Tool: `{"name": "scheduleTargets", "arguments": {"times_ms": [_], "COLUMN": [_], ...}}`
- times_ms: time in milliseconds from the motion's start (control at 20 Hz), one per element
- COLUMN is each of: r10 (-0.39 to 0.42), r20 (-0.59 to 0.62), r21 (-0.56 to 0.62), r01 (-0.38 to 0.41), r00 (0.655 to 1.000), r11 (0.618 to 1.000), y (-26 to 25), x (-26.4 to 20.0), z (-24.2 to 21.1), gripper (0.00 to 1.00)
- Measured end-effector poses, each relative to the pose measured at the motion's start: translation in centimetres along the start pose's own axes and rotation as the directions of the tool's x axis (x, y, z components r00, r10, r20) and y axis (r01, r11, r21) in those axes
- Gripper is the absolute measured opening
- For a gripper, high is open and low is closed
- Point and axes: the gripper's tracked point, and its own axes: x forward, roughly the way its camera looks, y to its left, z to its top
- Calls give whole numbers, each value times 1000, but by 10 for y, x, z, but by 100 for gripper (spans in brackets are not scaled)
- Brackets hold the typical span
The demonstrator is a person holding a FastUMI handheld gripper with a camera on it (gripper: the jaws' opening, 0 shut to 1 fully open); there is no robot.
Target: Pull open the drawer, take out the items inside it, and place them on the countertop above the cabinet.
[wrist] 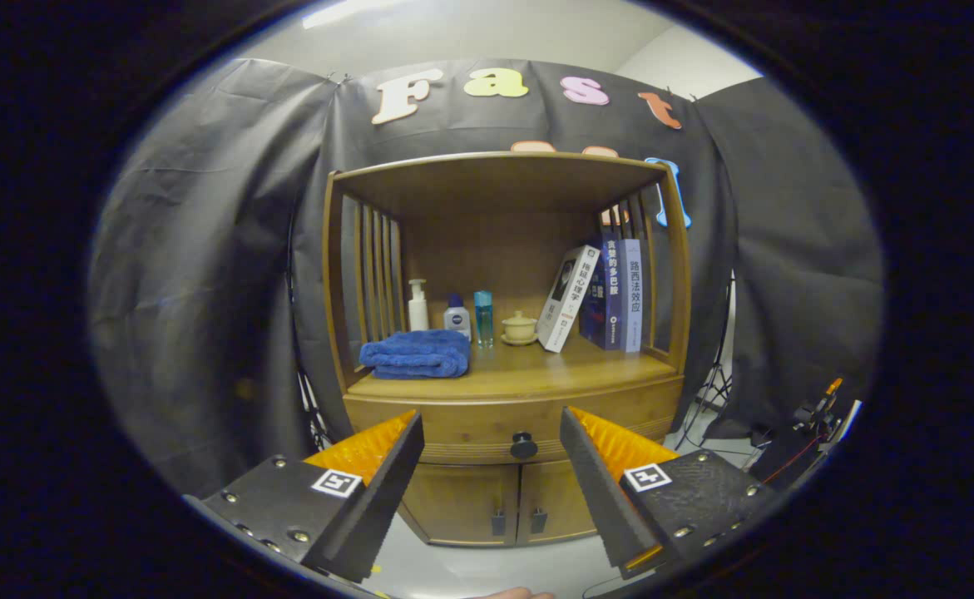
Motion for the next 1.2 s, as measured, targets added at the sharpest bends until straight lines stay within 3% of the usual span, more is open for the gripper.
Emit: {"name": "scheduleTargets", "arguments": {"times_ms": [450,700,1200], "r10": [-48,-86,-2], "r20": [20,9,-82], "r21": [-8,-22,-73], "r01": [48,86,-4], "r00": [999,996,997], "r11": [999,996,997], "y": [-35,-44,-22], "x": [50,87,177], "z": [-8,-44,-117], "gripper": [99,99,99]}}
